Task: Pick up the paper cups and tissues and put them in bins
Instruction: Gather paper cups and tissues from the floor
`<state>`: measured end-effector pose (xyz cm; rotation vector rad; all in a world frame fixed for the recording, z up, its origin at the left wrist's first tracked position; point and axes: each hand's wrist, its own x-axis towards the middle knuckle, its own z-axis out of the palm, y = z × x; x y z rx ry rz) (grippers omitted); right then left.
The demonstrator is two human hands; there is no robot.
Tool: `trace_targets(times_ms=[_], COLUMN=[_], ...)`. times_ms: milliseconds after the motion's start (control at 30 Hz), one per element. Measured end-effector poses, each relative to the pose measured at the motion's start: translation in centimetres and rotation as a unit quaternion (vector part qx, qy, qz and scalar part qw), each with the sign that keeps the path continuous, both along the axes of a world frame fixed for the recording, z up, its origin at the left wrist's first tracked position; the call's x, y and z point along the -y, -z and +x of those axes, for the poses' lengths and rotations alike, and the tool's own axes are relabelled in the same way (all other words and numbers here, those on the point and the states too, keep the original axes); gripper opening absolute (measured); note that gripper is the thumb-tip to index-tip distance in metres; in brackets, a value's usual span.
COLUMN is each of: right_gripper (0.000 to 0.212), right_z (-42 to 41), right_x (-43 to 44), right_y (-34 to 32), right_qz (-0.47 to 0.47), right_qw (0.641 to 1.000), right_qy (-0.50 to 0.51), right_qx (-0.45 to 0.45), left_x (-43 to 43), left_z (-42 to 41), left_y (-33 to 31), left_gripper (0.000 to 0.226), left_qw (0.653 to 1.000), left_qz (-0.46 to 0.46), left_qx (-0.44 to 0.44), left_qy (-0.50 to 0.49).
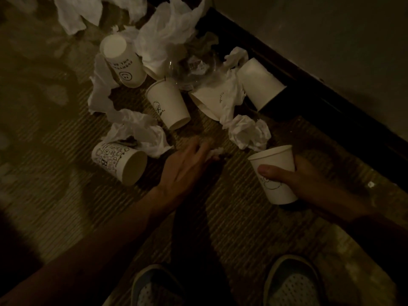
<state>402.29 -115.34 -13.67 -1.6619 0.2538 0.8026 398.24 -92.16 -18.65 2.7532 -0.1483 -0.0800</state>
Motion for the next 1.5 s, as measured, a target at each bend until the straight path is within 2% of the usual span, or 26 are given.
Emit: trace_targets(times_ms=[167,300,367,433,533,633,767,867,967,1100,1200,1267,1333,1400,1500], right_gripper=[0.052,0.055,0.056,0.052,0.059,0.064,0.067,0.063,0.061,0.067,0.068,0.064,0.058,0.055,0.053], right_z=[-0.1,-0.2,-0.1,-0.1,-0.1,-0.1,-0.1,-0.1,0.0,0.0,-0.1,-0.1,-0.1,-0.2,-0.5], right_x=[0.5,1.0,1.3,1.5,1.9,2.4,2.6,2.3,2.0,1.3,1.0,0.9,0.9,1.0,1.1], right_y=[0.3,0.3,0.2,-0.1,-0.2,-0.2,-0.3,-0.4,-0.7,-0.9,-1.1,-1.2,-1.3,-1.4,-1.3], right_qz=[0.001,-0.002,0.000,0.005,0.004,-0.001,-0.005,-0.003,0.003,0.000,-0.001,0.004,0.008,0.007,0.005], right_qw=[1.000,1.000,1.000,1.000,0.999,0.999,0.999,0.999,0.999,0.999,0.999,0.999,0.999,0.999,0.999], right_qy=[0.002,0.005,0.004,0.009,0.021,0.033,0.037,0.034,0.027,0.030,0.027,0.026,0.024,0.023,0.024], right_qx=[-0.008,-0.019,-0.025,-0.026,-0.025,-0.027,-0.021,-0.024,-0.023,-0.022,-0.019,-0.019,-0.021,-0.025,-0.030], left_x=[1.2,3.1,4.0,4.4,4.3,4.3,4.0,3.3,2.4,1.7,1.9,1.9,2.0,2.1,2.3], left_z=[0.4,2.5,3.7,4.4,4.7,3.9,2.2,1.0,-0.2,-1.4,-2.1,-2.4,-2.4,-2.3,-2.3], left_y=[-1.4,-3.7,-4.4,-4.2,-3.9,-4.0,-4.1,-4.2,-4.2,-4.6,-4.8,-4.7,-4.5,-4.2,-3.1], left_gripper=[0.055,0.031,0.040,0.047,0.033,0.022,0.029,0.022,0.003,0.024,0.022,0.034,0.045,0.064,0.079], left_qw=[0.995,0.983,0.990,0.997,0.997,0.993,0.984,0.975,0.976,0.975,0.972,0.976,0.986,0.998,0.994], left_qz=[-0.067,-0.134,-0.108,-0.041,0.023,-0.017,-0.082,-0.106,-0.148,-0.180,-0.202,-0.192,-0.143,-0.049,0.068], left_qx=[0.057,0.121,0.093,0.057,0.055,0.102,0.157,0.195,0.162,0.130,0.103,0.083,0.075,0.041,-0.088], left_qy=[-0.043,-0.016,0.017,0.032,0.043,0.057,-0.002,-0.024,-0.016,-0.024,-0.055,-0.059,-0.047,-0.022,0.013])
